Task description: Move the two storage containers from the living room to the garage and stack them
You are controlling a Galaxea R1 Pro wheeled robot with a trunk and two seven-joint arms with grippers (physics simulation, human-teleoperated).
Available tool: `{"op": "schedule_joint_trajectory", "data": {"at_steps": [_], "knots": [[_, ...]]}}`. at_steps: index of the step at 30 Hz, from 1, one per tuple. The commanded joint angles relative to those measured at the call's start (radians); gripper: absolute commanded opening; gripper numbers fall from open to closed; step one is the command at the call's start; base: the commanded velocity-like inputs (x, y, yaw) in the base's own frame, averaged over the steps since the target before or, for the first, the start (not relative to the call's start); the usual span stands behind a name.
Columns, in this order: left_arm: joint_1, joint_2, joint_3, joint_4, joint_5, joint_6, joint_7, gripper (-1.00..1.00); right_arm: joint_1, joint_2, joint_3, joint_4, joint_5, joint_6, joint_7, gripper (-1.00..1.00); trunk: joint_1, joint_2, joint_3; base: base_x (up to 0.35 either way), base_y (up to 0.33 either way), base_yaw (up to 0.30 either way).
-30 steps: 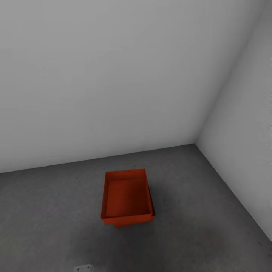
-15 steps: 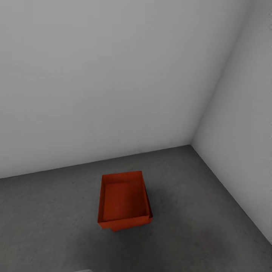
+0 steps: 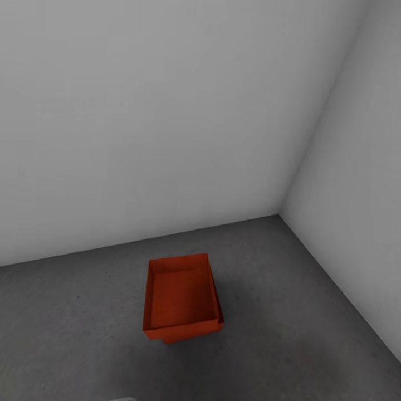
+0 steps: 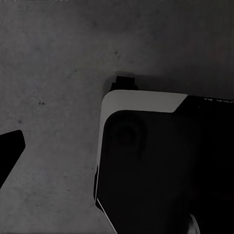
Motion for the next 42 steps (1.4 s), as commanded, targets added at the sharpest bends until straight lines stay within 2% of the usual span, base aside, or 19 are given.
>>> {"op": "schedule_joint_trajectory", "data": {"at_steps": [1, 42], "knots": [[-0.001, 0.000, 0.007, 0.000, 0.001, 0.004, 0.001, 1.00, -0.001, 0.001, 0.008, 0.003, -0.009, -0.005, -0.001, 1.00, 0.000, -0.001, 0.000, 0.000, 0.000, -0.002], [0.000, 0.000, 0.007, 0.000, 0.001, 0.004, 0.001, 1.00, 0.009, 0.000, 0.009, 0.003, -0.004, -0.007, 0.000, 1.00, 0.000, -0.001, 0.064, 0.000, 0.000, 0.000]]}}
